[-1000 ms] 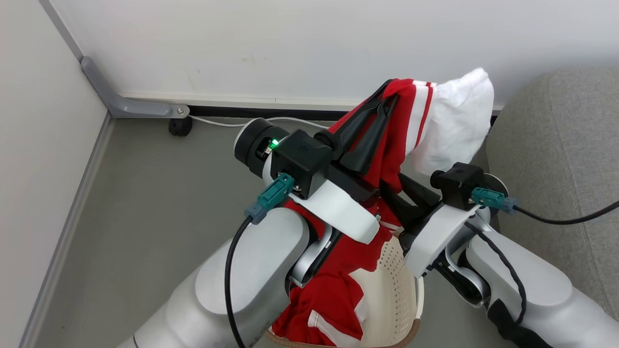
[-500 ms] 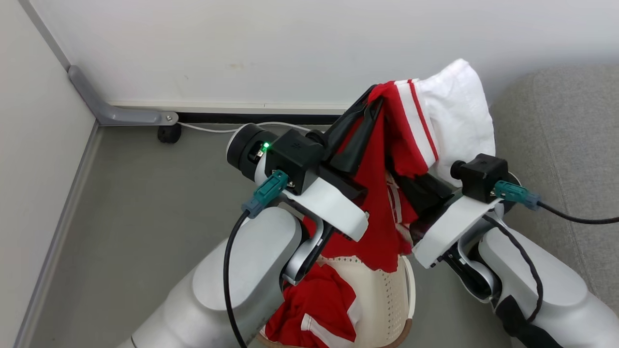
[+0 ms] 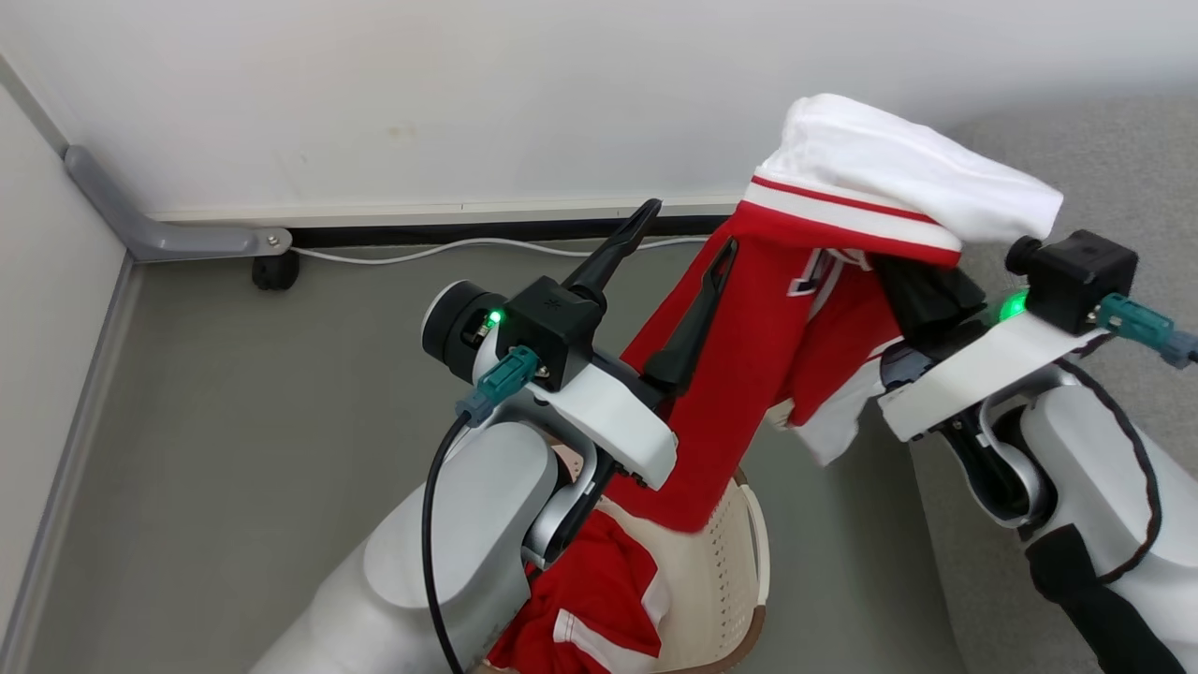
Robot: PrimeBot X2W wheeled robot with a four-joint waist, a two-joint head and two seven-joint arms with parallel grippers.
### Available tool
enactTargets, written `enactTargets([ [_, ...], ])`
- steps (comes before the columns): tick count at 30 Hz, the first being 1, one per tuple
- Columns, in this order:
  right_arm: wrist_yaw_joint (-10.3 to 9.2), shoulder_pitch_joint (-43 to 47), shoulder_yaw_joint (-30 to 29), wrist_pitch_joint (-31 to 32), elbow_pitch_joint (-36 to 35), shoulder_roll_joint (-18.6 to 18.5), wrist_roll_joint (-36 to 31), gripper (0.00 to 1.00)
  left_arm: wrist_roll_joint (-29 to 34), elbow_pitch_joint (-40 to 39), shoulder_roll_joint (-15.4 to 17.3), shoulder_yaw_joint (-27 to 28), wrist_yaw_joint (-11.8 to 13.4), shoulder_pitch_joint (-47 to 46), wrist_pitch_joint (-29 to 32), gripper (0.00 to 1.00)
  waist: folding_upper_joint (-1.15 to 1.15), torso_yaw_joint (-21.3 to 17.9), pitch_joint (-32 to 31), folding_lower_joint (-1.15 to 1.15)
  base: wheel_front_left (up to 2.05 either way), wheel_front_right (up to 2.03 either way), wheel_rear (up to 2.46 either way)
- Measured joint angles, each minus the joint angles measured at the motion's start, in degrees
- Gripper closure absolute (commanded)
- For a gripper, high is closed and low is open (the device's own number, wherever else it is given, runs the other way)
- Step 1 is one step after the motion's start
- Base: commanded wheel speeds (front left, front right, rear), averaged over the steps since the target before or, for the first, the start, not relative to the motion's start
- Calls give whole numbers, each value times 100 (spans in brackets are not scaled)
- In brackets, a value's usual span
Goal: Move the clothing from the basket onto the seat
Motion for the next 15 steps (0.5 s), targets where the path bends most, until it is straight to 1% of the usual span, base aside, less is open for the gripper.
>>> enactTargets([
  [7,0,57,-548,0,-102,-141,-68,100,78,226,4,51,-363,116,0,0,0,-314,-20,0,0,0,0],
  [15,0,54,-857,0,-204,-271,-156,100,178,616,14,52,-846,218,0,0,0,-781,-84,0,0,0,0],
])
